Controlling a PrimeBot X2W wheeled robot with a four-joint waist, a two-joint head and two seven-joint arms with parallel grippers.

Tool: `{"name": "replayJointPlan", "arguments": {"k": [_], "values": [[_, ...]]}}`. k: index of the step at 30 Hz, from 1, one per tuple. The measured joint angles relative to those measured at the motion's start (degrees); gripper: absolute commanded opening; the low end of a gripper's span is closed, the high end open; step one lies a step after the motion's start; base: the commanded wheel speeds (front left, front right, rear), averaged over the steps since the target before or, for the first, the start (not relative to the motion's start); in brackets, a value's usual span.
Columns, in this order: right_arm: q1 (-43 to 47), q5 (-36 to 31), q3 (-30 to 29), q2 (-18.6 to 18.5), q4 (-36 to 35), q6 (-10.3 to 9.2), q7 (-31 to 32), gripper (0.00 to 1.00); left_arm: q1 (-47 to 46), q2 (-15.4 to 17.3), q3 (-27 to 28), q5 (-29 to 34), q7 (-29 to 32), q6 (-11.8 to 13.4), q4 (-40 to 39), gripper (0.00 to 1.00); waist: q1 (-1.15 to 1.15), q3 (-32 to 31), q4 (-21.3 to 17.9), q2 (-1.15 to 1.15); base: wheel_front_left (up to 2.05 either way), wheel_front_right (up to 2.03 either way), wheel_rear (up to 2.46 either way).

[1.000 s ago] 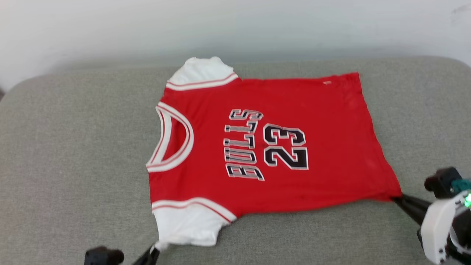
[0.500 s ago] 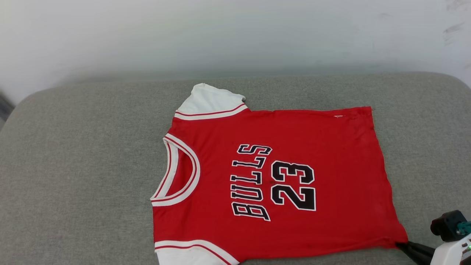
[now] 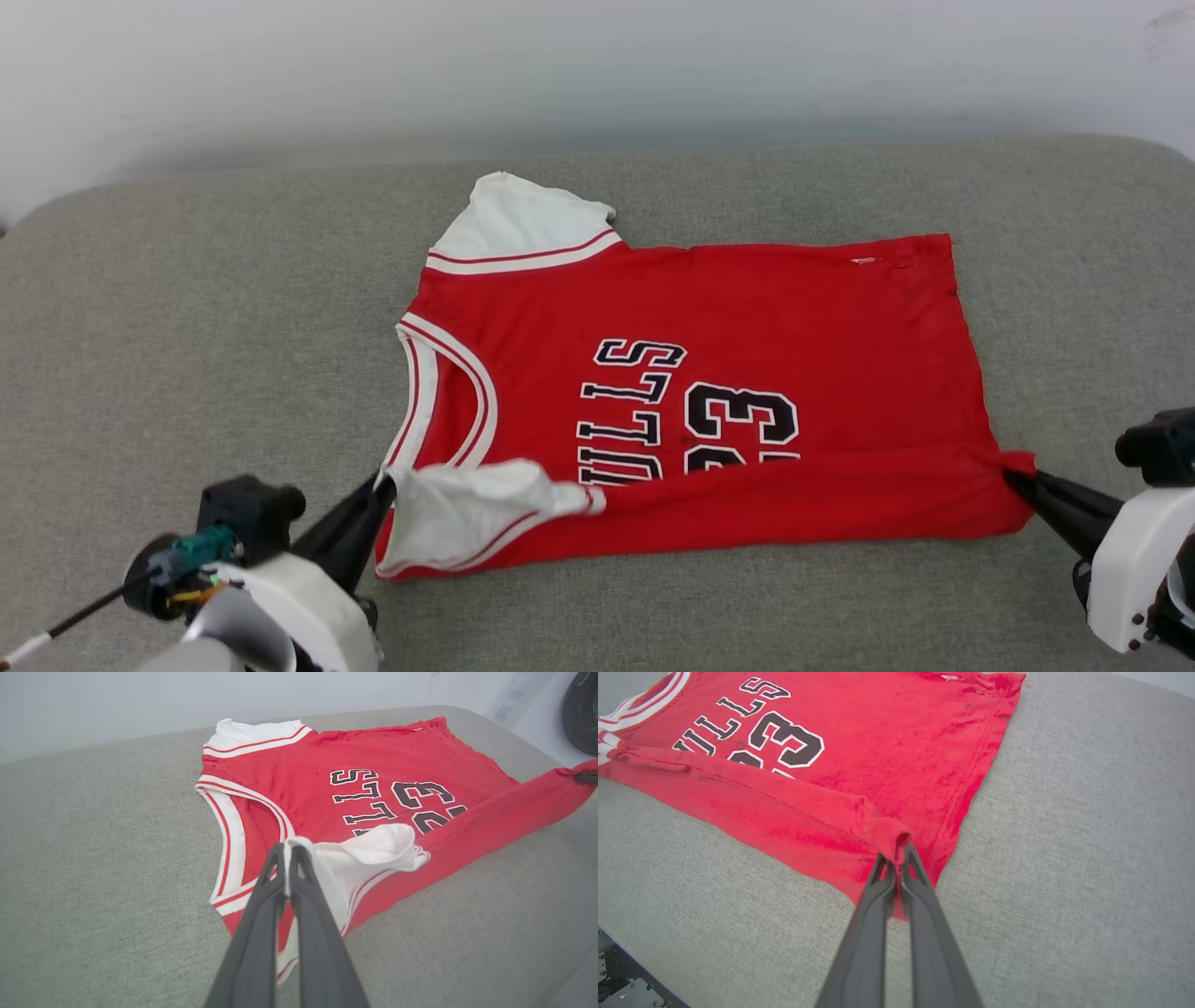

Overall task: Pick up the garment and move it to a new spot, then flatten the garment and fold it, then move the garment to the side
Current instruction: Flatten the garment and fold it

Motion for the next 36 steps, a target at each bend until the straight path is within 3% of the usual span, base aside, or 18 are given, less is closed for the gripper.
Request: {"name": "replayJointPlan", "arguments": {"k": [11, 17, 27, 28, 29, 30, 31, 36], "values": [[-3.6, -1.4, -4.6, 3.6, 0.0, -0.01, 5.2, 0.00, -13.4, -3.2, 1.9, 1.4, 3.1, -5.5, 10.3, 0.00, 0.01, 7.0, -1.8, 0.00, 0.00, 0.00, 0.00], [-6.2, -2.4, -4.4, 5.9, 2.7, 0.00, 7.1, 0.00, -16.5, -4.2, 1.3, 1.8, 4.2, -8.0, 17.9, 0.00, 0.01, 10.5, -2.7, 0.00, 0.00, 0.00, 0.00], [-10.2, -2.7, -1.4, 9.0, 8.3, 0.01, 8.1, 0.00, -19.5, -9.5, -0.6, 1.5, 4.0, -13.0, 30.5, 0.00, 0.01, 13.3, -3.2, 0.00, 0.00, 0.00, 0.00], [-10.3, -2.3, -1.2, 9.2, 8.6, 0.00, 8.1, 0.00, -19.7, -9.9, -0.8, 1.5, 3.9, -13.4, 31.4, 0.09, 0.01, 13.1, -3.2, 0.00, 0.00, 0.00, 0.00], [-10.4, -2.3, -1.1, 9.3, 8.7, 0.00, 7.9, 0.27, -20.0, -10.3, -0.9, 1.7, 3.8, -13.5, 32.3, 0.62, 0.01, 12.9, -3.1, 0.00, 0.00, 0.00, 0.00], [-10.4, -2.3, -0.9, 9.4, 8.9, 0.00, 7.6, 0.58, -20.2, -10.6, -0.9, 1.7, 3.7, -13.6, 32.9, 1.00, 0.01, 12.5, -3.0, 0.00, 0.00, 0.00, 0.00], [-10.4, -2.3, -0.8, 9.5, 9.1, 0.00, 7.2, 1.00, -20.4, -10.7, -1.0, 1.9, 3.6, -13.6, 33.4, 1.00, 0.01, 12.2, -2.9, 0.00, 0.00, 0.00, 0.00], [-10.2, -2.2, -1.1, 9.6, 7.9, 0.00, 4.9, 1.00, -21.1, -10.1, -1.2, 2.2, 4.3, -14.0, 33.5, 1.00, 0.01, 9.8, -2.3, 0.00, 0.00, 0.00, 0.00]]}}
